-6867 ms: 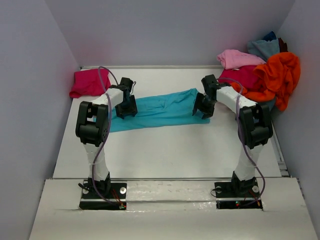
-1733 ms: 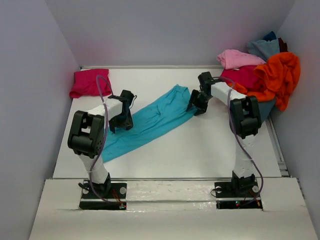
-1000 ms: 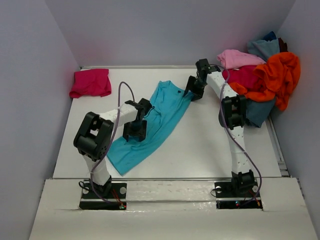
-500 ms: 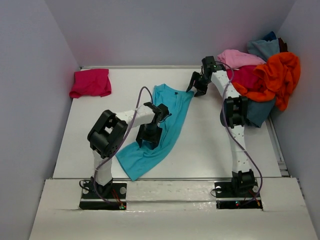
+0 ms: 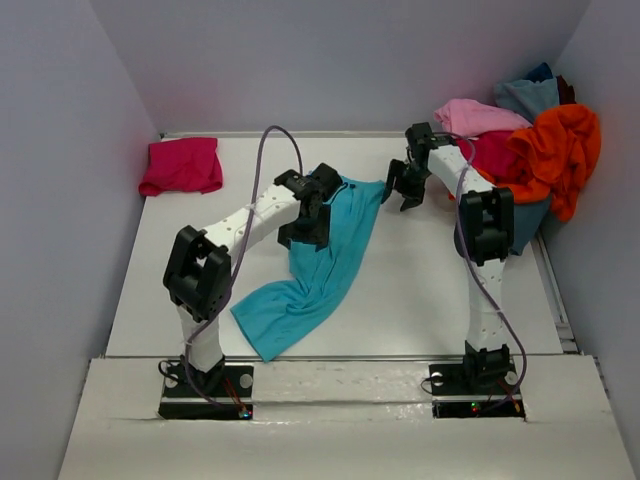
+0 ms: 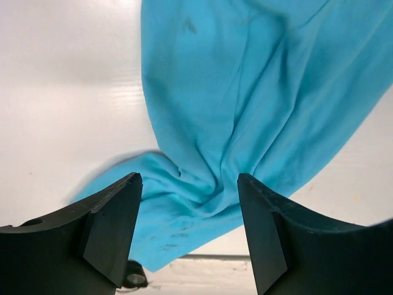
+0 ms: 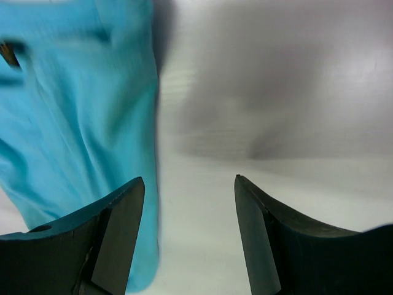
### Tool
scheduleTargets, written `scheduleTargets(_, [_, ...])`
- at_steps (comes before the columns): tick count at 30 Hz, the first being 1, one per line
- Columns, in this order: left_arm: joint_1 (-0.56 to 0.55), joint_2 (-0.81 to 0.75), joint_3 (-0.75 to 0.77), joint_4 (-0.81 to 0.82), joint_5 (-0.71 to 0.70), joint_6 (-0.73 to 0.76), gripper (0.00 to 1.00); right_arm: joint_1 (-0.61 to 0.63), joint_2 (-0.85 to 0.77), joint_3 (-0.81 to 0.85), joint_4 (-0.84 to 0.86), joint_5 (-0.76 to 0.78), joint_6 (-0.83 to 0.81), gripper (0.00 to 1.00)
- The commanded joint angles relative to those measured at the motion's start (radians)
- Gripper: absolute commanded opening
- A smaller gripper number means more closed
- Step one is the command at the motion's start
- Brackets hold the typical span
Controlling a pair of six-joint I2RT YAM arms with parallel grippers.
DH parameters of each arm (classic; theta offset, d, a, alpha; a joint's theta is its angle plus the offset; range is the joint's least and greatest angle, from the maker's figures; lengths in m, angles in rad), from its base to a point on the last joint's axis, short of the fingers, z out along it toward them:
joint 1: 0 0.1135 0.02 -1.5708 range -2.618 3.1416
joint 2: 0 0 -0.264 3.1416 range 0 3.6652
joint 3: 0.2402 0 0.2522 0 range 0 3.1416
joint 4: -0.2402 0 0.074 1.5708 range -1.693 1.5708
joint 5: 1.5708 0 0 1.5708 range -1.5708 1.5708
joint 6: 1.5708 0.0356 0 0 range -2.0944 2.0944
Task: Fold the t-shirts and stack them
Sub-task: Fold the tshirt
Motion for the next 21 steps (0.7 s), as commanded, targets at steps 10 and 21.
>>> scheduleTargets(10, [0.191, 0.315, 0.392, 0.055, 0.062, 0.125, 0.73, 0.13, -0.33, -0.329, 0.096, -0.057, 0.084, 0.46])
scheduleTargets(21, [0.29, 0.526, 0.623, 0.08, 0.078, 0.175, 0.72, 0.194, -0.306, -0.353, 0.148, -0.085, 0.149, 0.21])
